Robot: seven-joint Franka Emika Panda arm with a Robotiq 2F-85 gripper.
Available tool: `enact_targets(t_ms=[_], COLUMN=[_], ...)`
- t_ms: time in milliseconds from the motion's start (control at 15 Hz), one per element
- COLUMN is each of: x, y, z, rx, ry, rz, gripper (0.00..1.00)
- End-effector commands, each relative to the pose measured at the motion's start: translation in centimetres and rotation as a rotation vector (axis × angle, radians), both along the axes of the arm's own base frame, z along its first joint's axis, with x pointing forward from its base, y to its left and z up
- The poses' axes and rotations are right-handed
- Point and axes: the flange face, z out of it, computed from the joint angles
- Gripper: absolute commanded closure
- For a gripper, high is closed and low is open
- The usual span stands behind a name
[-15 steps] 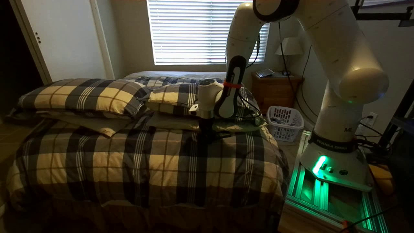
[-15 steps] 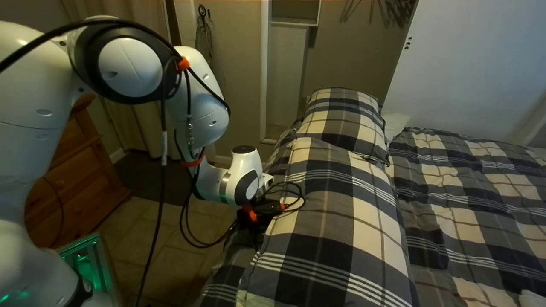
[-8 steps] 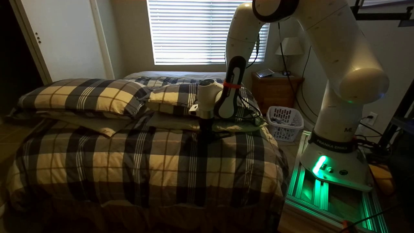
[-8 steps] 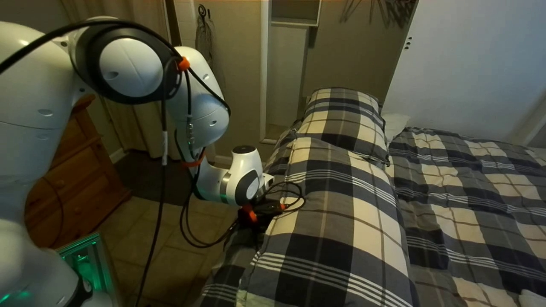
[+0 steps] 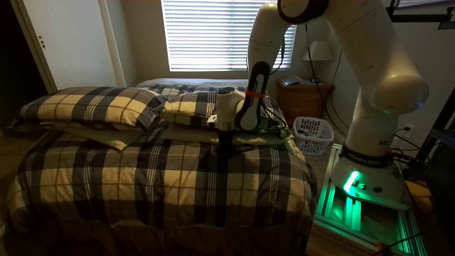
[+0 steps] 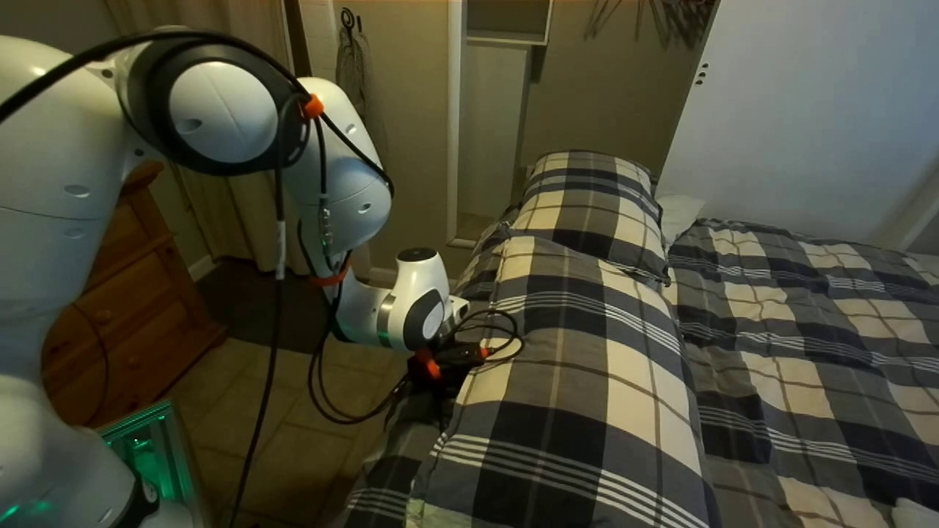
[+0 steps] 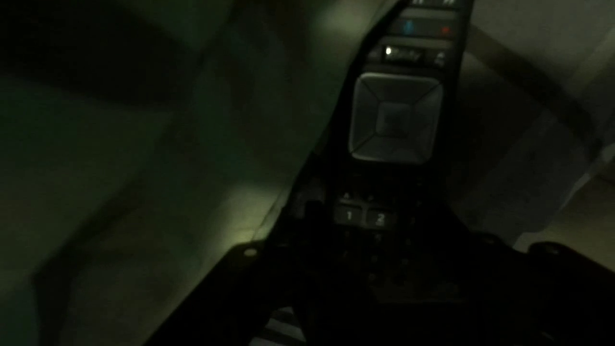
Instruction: Put the remote control under the pillow
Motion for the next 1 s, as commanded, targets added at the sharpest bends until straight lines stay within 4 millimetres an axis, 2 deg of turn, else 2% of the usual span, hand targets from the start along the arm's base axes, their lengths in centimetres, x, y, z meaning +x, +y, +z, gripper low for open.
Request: enact_targets(t_ms=[0, 600, 933], x=[-0.2, 0.0, 0.1], y=[1.4, 4.1, 4.7], z=[1.6, 4.0, 4.8], rx=[-0.014, -0.044, -0.11], ry=[-0.001, 0.032, 0.059], rz=[0.036, 0.072, 0.124], gripper=[0.69, 0.69, 0.69])
